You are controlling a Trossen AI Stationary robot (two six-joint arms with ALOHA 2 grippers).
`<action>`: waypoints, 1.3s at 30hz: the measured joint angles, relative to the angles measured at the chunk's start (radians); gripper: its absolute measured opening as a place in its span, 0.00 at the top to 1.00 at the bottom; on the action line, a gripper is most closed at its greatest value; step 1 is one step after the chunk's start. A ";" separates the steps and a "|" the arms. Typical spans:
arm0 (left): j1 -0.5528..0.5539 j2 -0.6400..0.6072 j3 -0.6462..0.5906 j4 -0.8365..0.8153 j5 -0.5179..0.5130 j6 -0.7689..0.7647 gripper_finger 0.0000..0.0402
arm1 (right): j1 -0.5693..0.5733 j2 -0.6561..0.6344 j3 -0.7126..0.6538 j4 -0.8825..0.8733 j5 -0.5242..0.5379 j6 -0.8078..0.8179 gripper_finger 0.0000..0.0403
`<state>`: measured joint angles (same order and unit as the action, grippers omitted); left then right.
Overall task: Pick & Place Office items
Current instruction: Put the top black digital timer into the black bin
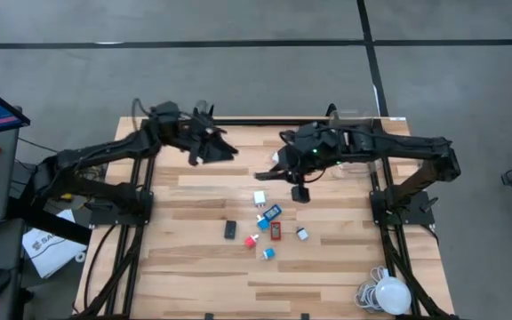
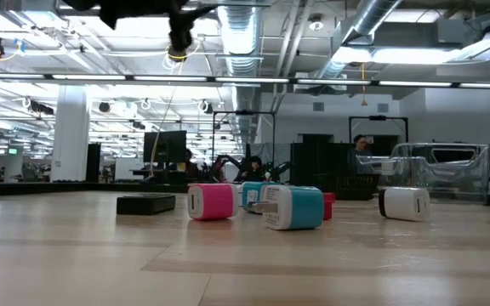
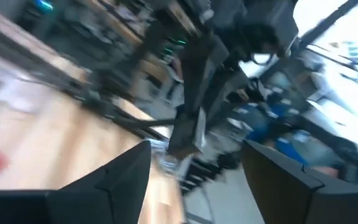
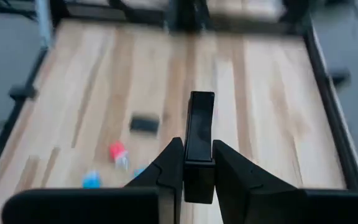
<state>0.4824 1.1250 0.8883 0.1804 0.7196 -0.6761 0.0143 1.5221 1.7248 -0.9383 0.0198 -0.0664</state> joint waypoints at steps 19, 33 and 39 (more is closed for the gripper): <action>0.081 -0.374 -0.088 -0.483 -0.279 0.199 0.43 | -0.472 0.017 0.000 -0.400 0.240 0.558 0.86; -0.151 -0.379 -0.240 -0.209 -0.441 0.112 0.49 | -0.772 0.421 -0.002 -0.361 0.067 0.346 0.86; -0.248 -0.378 -0.263 -0.194 -0.547 0.110 0.49 | -0.775 0.497 -0.002 -0.356 0.083 0.328 0.86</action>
<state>0.2340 0.7467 0.6252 -0.0135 0.1724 -0.5659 -0.7610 2.0190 1.7233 -1.2946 0.1025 0.2615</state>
